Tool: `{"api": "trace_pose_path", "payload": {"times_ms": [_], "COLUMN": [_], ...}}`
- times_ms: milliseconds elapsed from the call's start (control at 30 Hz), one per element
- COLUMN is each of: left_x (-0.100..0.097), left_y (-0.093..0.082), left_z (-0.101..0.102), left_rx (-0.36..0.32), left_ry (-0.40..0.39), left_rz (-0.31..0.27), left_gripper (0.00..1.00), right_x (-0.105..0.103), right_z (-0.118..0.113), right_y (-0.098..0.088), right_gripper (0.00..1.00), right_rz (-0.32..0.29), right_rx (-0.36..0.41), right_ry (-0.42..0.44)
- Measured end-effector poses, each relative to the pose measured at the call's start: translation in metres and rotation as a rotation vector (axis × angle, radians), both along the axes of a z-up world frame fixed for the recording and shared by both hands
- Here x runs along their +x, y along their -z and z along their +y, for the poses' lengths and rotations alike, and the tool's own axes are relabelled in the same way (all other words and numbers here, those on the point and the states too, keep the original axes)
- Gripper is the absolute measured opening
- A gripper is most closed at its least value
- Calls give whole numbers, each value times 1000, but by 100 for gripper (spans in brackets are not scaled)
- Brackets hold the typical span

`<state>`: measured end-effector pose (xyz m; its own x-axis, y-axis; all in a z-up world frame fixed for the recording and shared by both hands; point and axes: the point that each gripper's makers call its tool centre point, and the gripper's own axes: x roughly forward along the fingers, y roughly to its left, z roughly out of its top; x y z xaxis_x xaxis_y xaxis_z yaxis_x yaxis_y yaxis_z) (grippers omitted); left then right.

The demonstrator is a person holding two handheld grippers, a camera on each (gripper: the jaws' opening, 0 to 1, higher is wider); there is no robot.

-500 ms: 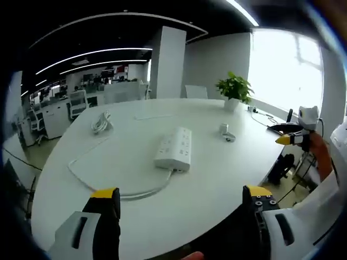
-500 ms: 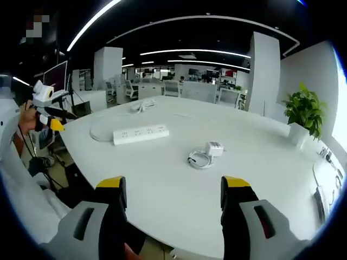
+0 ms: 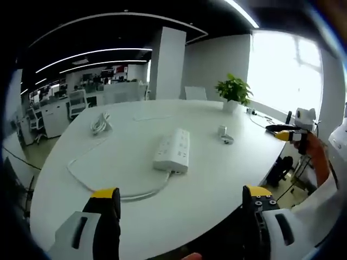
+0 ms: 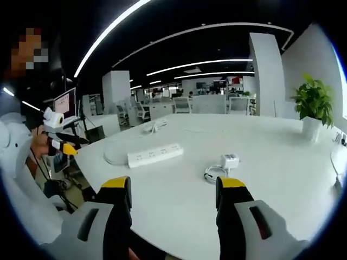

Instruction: Straighten the power strip on the desk, plug the charger into it

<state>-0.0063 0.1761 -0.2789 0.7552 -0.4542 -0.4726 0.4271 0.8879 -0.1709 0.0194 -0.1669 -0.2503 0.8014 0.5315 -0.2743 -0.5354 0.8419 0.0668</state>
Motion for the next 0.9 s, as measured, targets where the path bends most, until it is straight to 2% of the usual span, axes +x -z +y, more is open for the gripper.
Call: {"api": "trace_pose_path", "payload": {"times_ms": [133,267,400,533,600,633,700,767,833,867,900], "left_x": [1,2,1,0,0,0,2,3,4,4,5], "left_y": [-2,-4,-2,0,1,0,-6,-10,-13,-13,-13], "left_z": [-2,-1,1,1,1,1,-1,-2,-2,-2,-3], "left_rx": [5,-2,4,10,12,9,-38,-72,-86,-88,-88], "left_ry": [11,8,5,5,5,3,-7,-9,-11,-12,-12], "left_rz": [-5,-10,-9,-1,-1,-2,-19,-29,-41,-43,-44], "left_gripper": [94,94,94,94,94,94,96,96,96,96,96], "right_x": [0,-2,-2,-1,0,0,-1,-1,1,3,6], "right_z": [1,4,1,-1,0,0,5,7,7,7,7], "right_y": [3,9,12,14,10,9,4,-3,-9,-13,-20], "right_gripper": [63,59,59,61,59,58,54,55,58,57,57], "right_rz": [13,48,25,51,2,5,32,58,108,114,93], "right_rx": [-17,-32,-79,-73,-73,-61,61,186,321,391,442], "right_ry": [4,-8,-8,4,-6,-5,-18,-7,24,48,59]}}
